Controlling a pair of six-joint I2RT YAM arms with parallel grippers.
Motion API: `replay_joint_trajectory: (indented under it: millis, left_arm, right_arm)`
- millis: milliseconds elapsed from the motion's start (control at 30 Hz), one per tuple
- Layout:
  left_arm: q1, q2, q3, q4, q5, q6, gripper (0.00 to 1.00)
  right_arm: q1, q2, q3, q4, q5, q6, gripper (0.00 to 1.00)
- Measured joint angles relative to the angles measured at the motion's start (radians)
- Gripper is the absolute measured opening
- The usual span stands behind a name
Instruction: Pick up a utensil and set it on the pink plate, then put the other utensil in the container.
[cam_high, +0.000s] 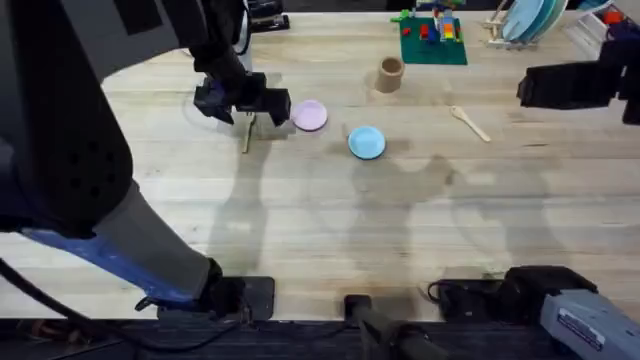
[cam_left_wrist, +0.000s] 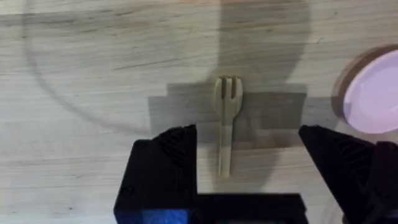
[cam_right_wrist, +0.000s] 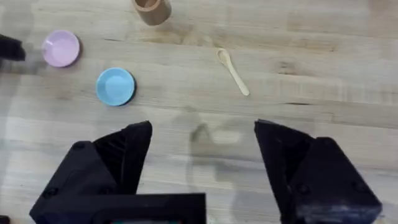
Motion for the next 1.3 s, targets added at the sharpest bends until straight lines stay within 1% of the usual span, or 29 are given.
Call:
replay_joint_trajectory:
  millis: [500,733,1000,1033,1067,1100,1133,1200,1233,1267,1300]
  left_arm:
    - [0.0,0.0,-0.001,0.011,0.004,-0.004,0.993]
    - [0.0,0.0,-0.053,0.057,0.001,-0.004,0.992]
    - [0.0,-0.003,-0.063,0.073,-0.002,-0.011,0.994]
    - [0.0,-0.003,-0.063,0.074,-0.002,-0.012,0.983]
    - [0.0,-0.003,-0.063,0.074,-0.004,-0.014,0.961]
    - [0.0,-0.003,-0.064,0.076,-0.008,-0.017,0.906]
    - [0.0,-0.003,-0.064,0.076,-0.009,-0.02,0.823]
    - [0.004,-0.003,-0.064,0.076,-0.007,-0.027,0.606]
    - [0.005,-0.003,-0.064,0.076,-0.006,-0.029,0.482]
    - [0.005,-0.003,-0.064,0.077,-0.003,-0.027,0.385]
    - [0.005,-0.003,-0.064,0.076,0.001,-0.03,0.255]
  right_arm:
    - [0.0,0.0,0.0,0.0,0.0,0.0,0.993]
    - [0.0,0.0,0.0,0.0,0.0,0.0,0.993]
    - [0.0,0.0,0.0,0.0,0.0,0.0,0.993]
    - [0.0,0.0,0.0,0.0,0.0,0.0,0.993]
    - [0.0,0.0,0.0,0.0,0.0,0.0,0.993]
    - [0.0,0.0,0.0,0.0,0.0,0.0,0.992]
    - [0.0,0.0,0.0,0.0,0.0,0.0,0.993]
    - [0.0,0.0,0.0,0.0,0.0,0.0,0.993]
    - [0.0,0.0,0.0,0.0,0.0,0.0,0.993]
    - [0.0,0.0,0.0,0.0,0.0,0.0,0.993]
    - [0.0,0.0,0.0,0.0,0.0,0.0,0.993]
